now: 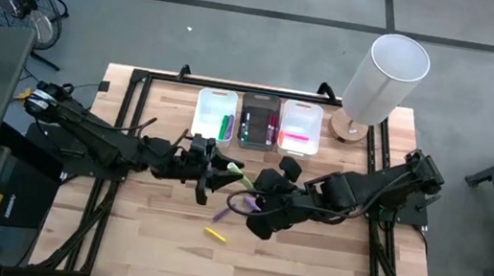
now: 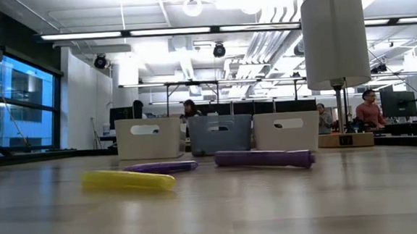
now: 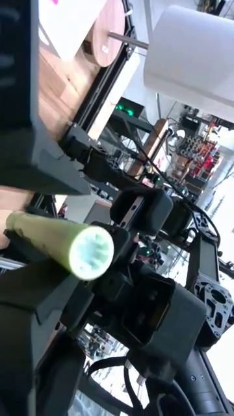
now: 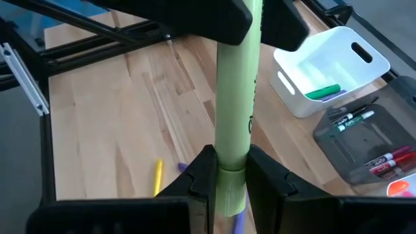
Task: Pick & Place Markers
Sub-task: Put the light green highlighter pen into the left white bin
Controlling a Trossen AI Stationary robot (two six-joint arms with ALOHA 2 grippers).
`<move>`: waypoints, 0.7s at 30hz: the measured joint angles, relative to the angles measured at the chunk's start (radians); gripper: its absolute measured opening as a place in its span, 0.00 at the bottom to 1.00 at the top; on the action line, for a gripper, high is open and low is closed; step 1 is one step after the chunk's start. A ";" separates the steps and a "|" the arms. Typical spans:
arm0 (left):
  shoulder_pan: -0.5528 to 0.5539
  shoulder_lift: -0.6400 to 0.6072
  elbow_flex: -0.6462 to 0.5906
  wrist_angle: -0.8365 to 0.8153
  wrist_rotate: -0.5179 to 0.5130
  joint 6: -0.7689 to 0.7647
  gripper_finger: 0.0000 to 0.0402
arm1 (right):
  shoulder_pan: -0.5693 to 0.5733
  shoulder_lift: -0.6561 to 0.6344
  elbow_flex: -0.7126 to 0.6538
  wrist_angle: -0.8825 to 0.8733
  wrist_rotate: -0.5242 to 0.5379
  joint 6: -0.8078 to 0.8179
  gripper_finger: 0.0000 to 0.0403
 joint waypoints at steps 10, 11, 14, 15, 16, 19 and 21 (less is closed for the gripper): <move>-0.001 0.000 0.000 -0.003 0.005 0.000 0.16 | 0.000 0.000 0.000 -0.003 0.002 -0.005 0.14; -0.001 0.000 0.000 -0.003 0.007 0.000 0.16 | 0.000 0.000 0.000 -0.003 0.002 -0.005 0.15; 0.000 0.000 0.000 -0.003 0.011 -0.003 0.16 | 0.000 0.000 0.000 -0.002 0.002 -0.010 0.20; 0.000 0.000 0.000 -0.003 0.011 -0.003 0.16 | 0.000 0.000 0.000 0.000 0.002 -0.011 0.22; 0.000 0.000 0.000 -0.005 0.011 -0.003 0.16 | 0.000 0.000 0.000 0.001 0.002 -0.015 0.23; 0.000 0.000 0.000 -0.008 0.011 -0.003 0.16 | 0.000 0.000 0.000 0.002 -0.007 -0.041 0.26; 0.000 0.000 0.000 -0.008 0.012 -0.003 0.16 | 0.000 -0.002 0.000 0.002 -0.018 -0.048 0.27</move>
